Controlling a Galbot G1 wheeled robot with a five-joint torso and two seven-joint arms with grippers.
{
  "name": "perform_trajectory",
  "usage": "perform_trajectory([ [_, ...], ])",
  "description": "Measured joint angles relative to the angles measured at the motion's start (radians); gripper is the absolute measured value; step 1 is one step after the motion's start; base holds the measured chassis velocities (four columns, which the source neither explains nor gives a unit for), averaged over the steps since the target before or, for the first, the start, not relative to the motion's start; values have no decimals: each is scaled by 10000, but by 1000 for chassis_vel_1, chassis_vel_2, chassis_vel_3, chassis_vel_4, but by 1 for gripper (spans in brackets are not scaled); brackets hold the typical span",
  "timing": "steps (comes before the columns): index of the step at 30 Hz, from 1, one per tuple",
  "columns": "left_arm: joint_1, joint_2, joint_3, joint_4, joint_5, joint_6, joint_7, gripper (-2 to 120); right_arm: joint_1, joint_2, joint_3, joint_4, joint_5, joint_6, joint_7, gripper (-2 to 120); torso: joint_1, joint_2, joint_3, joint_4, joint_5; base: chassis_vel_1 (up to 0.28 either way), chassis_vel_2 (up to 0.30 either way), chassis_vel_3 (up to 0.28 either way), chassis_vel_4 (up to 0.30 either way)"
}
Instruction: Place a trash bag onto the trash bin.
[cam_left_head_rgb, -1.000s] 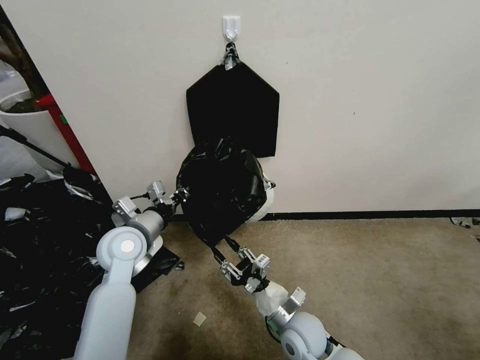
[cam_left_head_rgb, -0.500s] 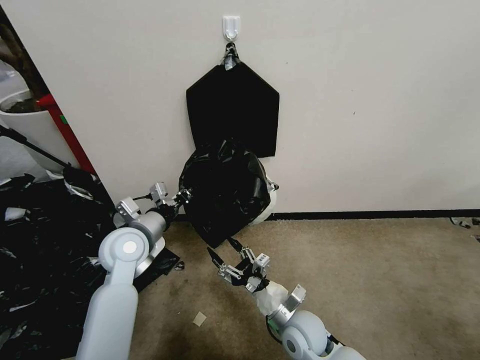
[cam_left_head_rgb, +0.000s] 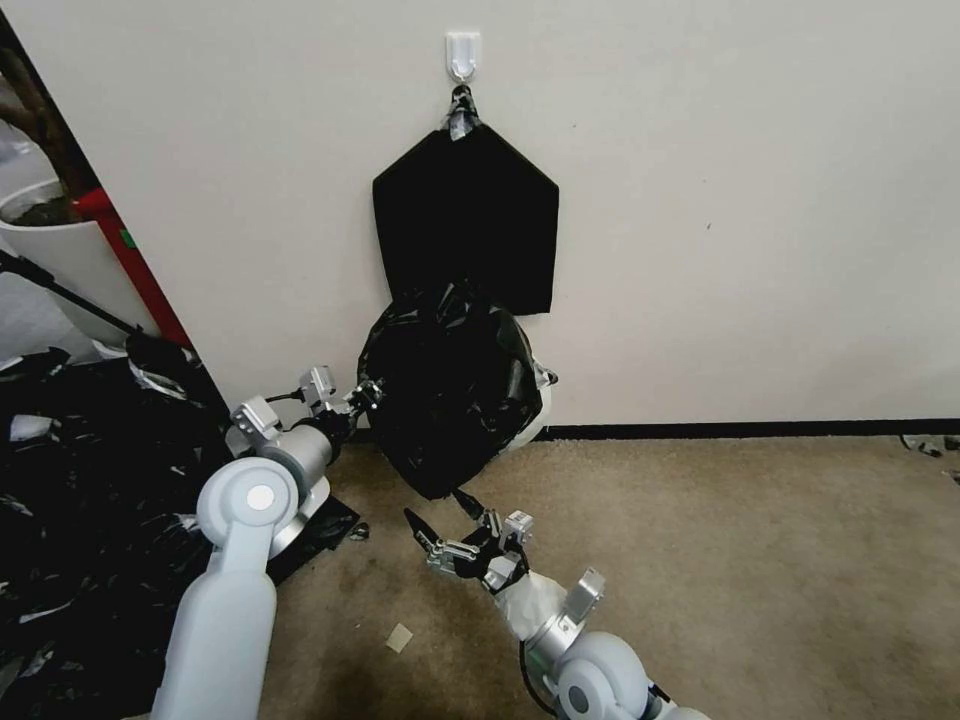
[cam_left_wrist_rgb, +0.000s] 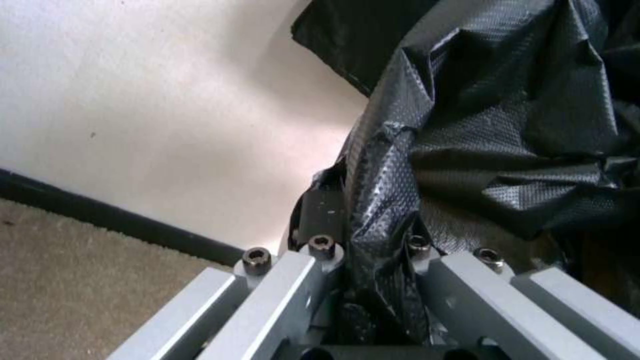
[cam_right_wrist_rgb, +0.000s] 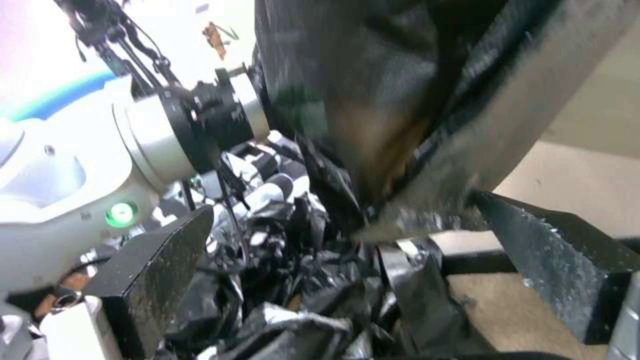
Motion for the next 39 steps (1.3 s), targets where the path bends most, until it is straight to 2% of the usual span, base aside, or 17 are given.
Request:
perform_trajectory([
  [7, 12, 4, 0, -20, 3, -2, 3, 3, 121, 75, 18, -38, 47, 37, 0, 85, 0, 0, 0, 0, 0, 0, 0, 0, 0],
  [10, 30, 6, 7, -22, 6, -8, 4, 3, 136, 118, 19, -102, 48, 82, -2, 69, 0, 0, 0, 0, 0, 0, 0, 0, 0],
  [11, 30, 6, 7, -22, 6, -8, 4, 3, 136, 118, 19, -102, 48, 82, -2, 69, 0, 0, 0, 0, 0, 0, 0, 0, 0],
  [14, 32, 3, 38, -31, 16, -17, 5, 3, 168, 154, 10, -219, -84, 227, 12, 56, 0, 1, 0, 0, 0, 0, 0, 0, 0],
  [15, 32, 3, 38, -31, 16, -17, 5, 3, 168, 154, 10, -219, -84, 227, 12, 56, 0, 1, 0, 0, 0, 0, 0, 0, 0],
  [19, 30, 1, 62, -51, 28, -29, 5, 3, 232, 170, 15, -377, -488, 334, 193, 36, 0, 0, 0, 0, 0, 0, 0, 0, 0],
  [20, 30, 1, 62, -51, 28, -29, 5, 3, 232, 170, 15, -377, -488, 334, 193, 36, 0, 0, 0, 0, 0, 0, 0, 0, 0],
  [24, 42, -19, 96, -87, 36, -42, 6, 3, 287, 177, -24, -452, -801, 352, 111, 19, 0, 0, 0, 0, 0, 0, 0, 0, 0],
  [25, 42, -19, 96, -87, 36, -42, 6, 3, 287, 177, -24, -452, -801, 352, 111, 19, 0, 0, 0, 0, 0, 0, 0, 0, 0],
  [28, 122, -65, 180, -160, 50, -45, 5, 3, 373, 278, -5, -589, -1660, 96, 76, 4, 0, 0, 0, 0, 1, 0, 0, 0, 0],
  [29, 122, -65, 180, -160, 50, -45, 5, 3, 373, 278, -5, -589, -1660, 96, 76, 4, 0, 0, 0, 0, 1, 0, 0, 0, 0],
  [30, 146, -79, 202, -185, 53, -44, 6, 3, 409, 311, 39, -674, -2172, -101, 212, 0, 0, 0, 0, 0, 1, 0, 0, 0, 0],
  [33, 273, -135, 290, -285, 70, -41, 5, 3, 543, 420, 174, -891, -3508, -828, 987, 0, 0, 0, 0, 0, 0, 0, 0, 0, 0],
  [37, 354, -186, 347, -343, 86, -32, 5, 3, 668, 518, 222, -984, -3899, -1139, 1540, 0, 0, 0, 0, 0, 0, 0, 0, 0, 0],
  [39, 449, -254, 437, -434, 175, -6, 18, 3, 860, 632, 289, -1063, -4307, -1510, 2388, 0, 0, 0, 0, 0, 1, 0, 0, 0, 0],
])
